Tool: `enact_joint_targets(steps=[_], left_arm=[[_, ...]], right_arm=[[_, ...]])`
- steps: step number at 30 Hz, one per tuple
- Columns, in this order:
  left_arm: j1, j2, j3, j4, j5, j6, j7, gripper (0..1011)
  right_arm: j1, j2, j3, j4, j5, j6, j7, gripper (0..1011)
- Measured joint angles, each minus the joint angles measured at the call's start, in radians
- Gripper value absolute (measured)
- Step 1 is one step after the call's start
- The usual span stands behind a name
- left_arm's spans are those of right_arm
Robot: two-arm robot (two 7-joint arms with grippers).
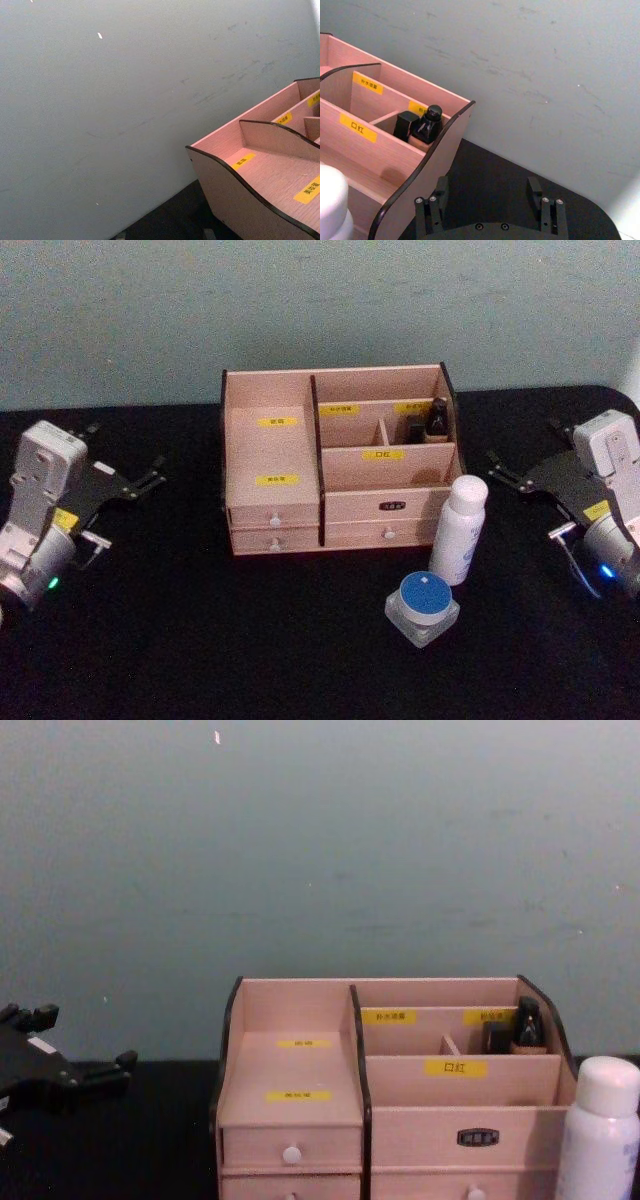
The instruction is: Pick up the facial cleanser and watermelon frost from the table and place them into the tiered storage box.
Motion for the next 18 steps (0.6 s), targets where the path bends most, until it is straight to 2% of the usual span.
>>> enact_joint_targets(steps=[18], left_arm=[[0.0, 0.0, 0.0, 0.0, 0.0, 0.0, 0.0, 1001]], right_arm=[[0.0, 0.0, 0.0, 0.0, 0.0, 0.0, 0.0, 1000]])
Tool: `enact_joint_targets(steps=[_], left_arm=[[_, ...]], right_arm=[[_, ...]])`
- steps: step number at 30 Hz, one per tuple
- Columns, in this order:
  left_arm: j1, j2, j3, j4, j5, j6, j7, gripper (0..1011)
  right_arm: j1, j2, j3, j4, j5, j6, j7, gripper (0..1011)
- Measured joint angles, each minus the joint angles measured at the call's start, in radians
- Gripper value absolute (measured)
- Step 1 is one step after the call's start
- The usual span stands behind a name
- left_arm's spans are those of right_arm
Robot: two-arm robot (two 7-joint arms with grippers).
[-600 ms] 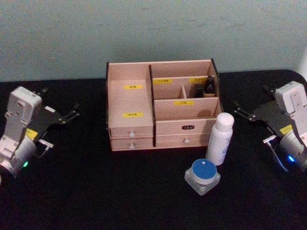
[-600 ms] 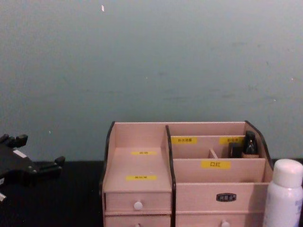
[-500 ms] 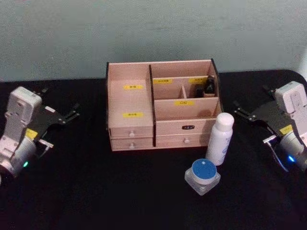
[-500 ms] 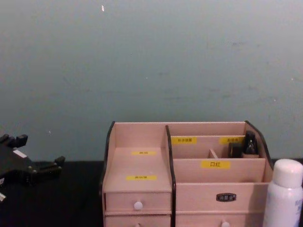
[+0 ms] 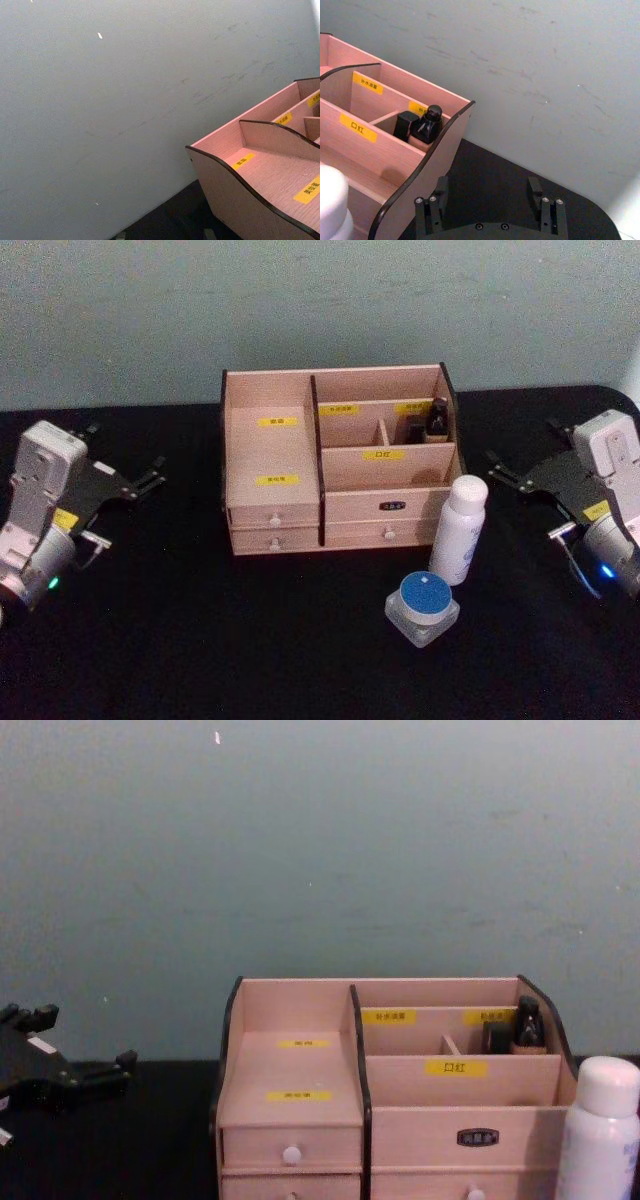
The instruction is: Pick up the facial cleanser and watermelon frost from the table and place them into the tiered storage box.
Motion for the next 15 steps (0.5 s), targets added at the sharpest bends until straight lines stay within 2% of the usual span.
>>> enact_joint_targets(steps=[15], left_arm=[[0.0, 0.0, 0.0, 0.0, 0.0, 0.0, 0.0, 1001]], right_arm=[[0.0, 0.0, 0.0, 0.0, 0.0, 0.0, 0.0, 1000]])
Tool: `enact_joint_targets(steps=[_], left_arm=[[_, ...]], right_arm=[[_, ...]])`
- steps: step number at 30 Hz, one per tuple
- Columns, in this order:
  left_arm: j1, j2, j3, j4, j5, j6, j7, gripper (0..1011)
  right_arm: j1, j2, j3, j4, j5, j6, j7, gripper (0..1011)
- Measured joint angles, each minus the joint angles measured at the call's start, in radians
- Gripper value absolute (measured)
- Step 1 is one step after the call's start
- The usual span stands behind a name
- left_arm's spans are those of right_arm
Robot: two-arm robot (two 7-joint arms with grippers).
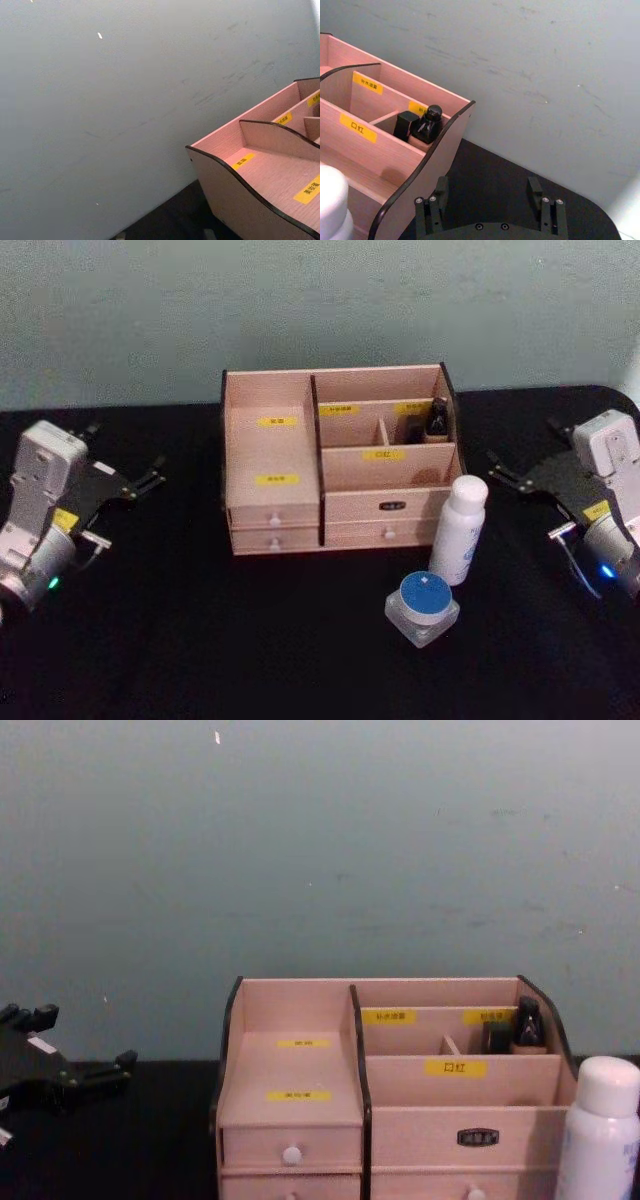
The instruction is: Pick up the facial cleanser and watermelon frost from the table and place them into the tiered storage box.
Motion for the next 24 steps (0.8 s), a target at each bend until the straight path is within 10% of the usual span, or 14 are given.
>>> enact_joint_targets(steps=[24], left_arm=[[0.0, 0.0, 0.0, 0.0, 0.0, 0.0, 0.0, 1001]], right_arm=[[0.0, 0.0, 0.0, 0.0, 0.0, 0.0, 0.0, 1000]])
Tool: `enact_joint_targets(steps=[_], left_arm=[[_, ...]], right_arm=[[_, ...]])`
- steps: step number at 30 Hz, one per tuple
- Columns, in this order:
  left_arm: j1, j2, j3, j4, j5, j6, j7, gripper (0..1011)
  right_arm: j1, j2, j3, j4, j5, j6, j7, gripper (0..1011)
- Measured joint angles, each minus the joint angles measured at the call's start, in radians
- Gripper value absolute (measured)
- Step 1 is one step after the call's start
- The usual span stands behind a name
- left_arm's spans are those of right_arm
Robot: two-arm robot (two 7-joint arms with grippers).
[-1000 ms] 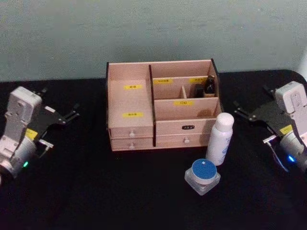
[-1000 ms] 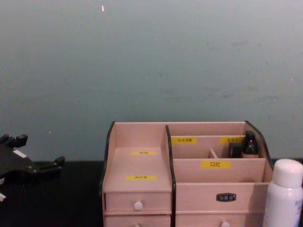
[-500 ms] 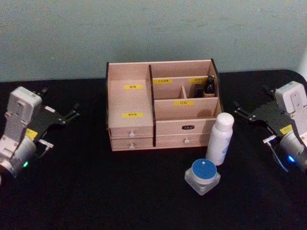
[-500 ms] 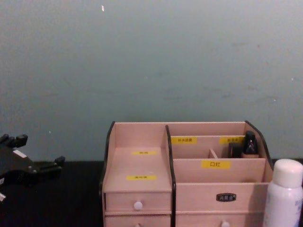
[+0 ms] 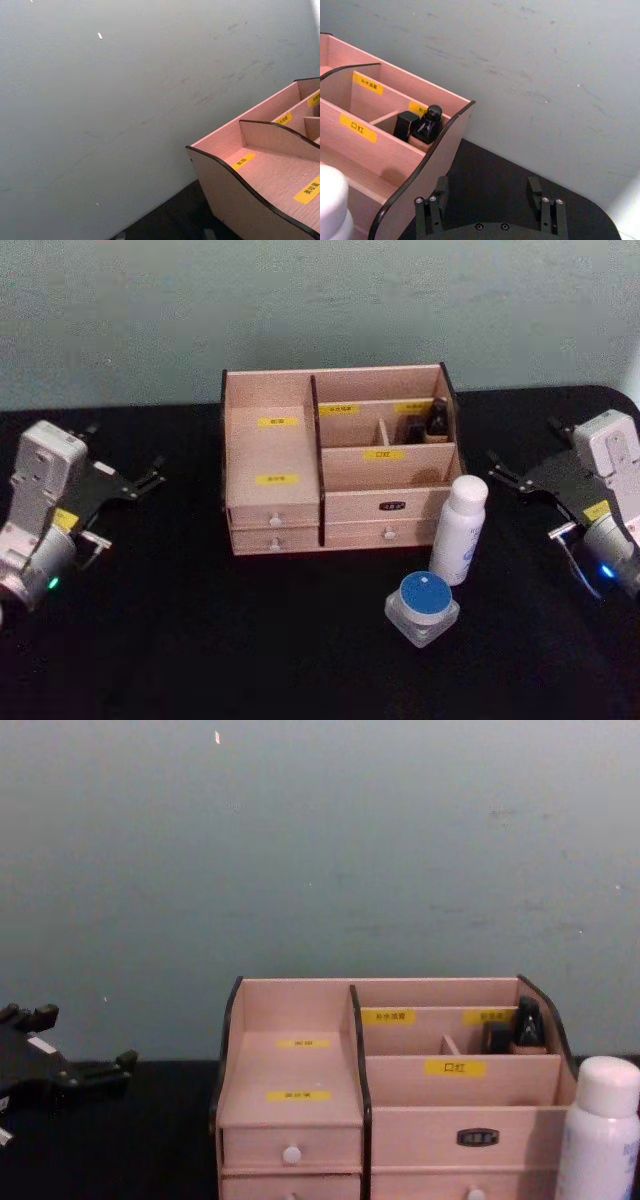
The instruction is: Pick up the facial cleanser and watermelon frost from the table and place them into the tiered storage box.
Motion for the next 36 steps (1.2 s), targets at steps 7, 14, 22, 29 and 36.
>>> enact_joint_targets(steps=[7, 14, 22, 29, 36], left_arm=[[0.0, 0.0, 0.0, 0.0, 0.0, 0.0, 0.0, 1001], [0.0, 0.0, 0.0, 0.0, 0.0, 0.0, 0.0, 1001], [0.0, 0.0, 0.0, 0.0, 0.0, 0.0, 0.0, 1001], [0.0, 0.0, 0.0, 0.0, 0.0, 0.0, 0.0, 1001], [0.0, 0.0, 0.0, 0.0, 0.0, 0.0, 0.0, 1001]], right_arm=[[0.0, 0.0, 0.0, 0.0, 0.0, 0.0, 0.0, 1000], [0.0, 0.0, 0.0, 0.0, 0.0, 0.0, 0.0, 1000], [0.0, 0.0, 0.0, 0.0, 0.0, 0.0, 0.0, 1000], [-0.012, 0.0, 0.021, -0.013, 0.013, 0.001, 0.024, 1000], [-0.051, 0.011, 0.06, -0.06, 0.051, 0.017, 0.056, 1000]])
